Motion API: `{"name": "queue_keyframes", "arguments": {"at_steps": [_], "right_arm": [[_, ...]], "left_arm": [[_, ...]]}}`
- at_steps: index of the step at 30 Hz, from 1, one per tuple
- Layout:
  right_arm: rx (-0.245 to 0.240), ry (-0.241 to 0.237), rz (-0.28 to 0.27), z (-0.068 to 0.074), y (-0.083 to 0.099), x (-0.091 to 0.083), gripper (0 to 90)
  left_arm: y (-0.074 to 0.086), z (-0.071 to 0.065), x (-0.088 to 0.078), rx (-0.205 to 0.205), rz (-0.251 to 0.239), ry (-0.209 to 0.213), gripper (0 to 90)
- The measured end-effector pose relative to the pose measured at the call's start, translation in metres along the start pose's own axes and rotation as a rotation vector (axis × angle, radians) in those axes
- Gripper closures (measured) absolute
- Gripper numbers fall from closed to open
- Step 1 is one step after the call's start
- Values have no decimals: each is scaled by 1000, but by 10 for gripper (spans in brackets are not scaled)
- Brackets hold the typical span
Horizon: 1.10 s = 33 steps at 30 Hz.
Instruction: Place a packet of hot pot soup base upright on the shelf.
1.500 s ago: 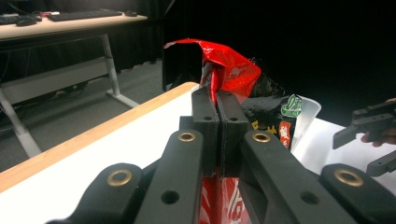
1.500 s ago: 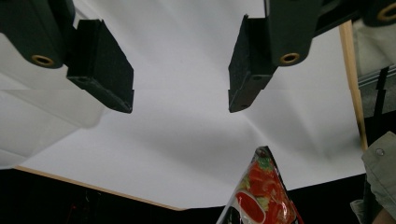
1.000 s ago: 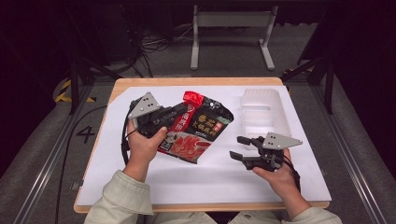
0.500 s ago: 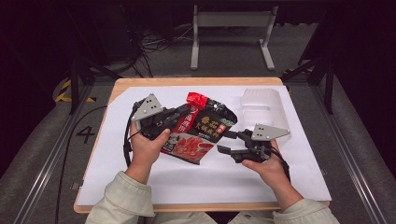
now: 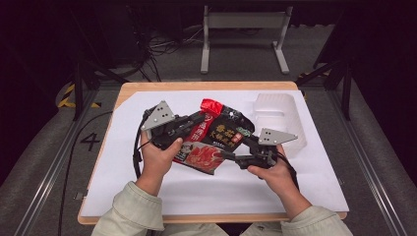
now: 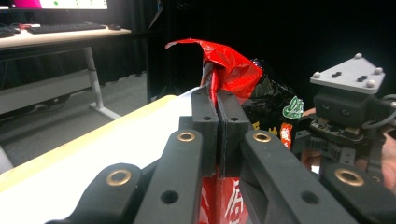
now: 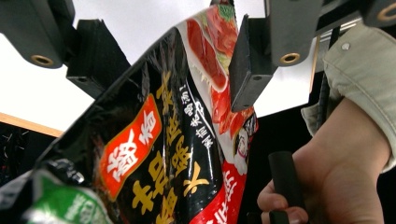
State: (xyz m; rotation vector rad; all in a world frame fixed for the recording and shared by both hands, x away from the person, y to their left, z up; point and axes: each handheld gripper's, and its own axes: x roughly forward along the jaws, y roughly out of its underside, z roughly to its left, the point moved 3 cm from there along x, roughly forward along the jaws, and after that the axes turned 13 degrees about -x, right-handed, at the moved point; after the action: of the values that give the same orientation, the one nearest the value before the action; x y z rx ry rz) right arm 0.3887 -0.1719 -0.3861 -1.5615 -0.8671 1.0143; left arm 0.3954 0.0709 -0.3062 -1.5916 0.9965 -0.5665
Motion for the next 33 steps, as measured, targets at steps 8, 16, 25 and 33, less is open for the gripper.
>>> {"name": "queue_keyframes", "arguments": {"at_steps": [8,16,25,33], "right_arm": [[17,-8,-47,-1,1,6,383],[38,-7,-90,-2,2,5,435],[24,-44,-60,-3,7,0,700],[38,-46,-52,-4,7,-1,783]], "left_arm": [[2,-7,5,-7,0,38,882],[7,-6,8,-40,-8,60,880],[14,-6,12,-34,21,47,878],[15,-7,11,-21,27,39,870]]}}
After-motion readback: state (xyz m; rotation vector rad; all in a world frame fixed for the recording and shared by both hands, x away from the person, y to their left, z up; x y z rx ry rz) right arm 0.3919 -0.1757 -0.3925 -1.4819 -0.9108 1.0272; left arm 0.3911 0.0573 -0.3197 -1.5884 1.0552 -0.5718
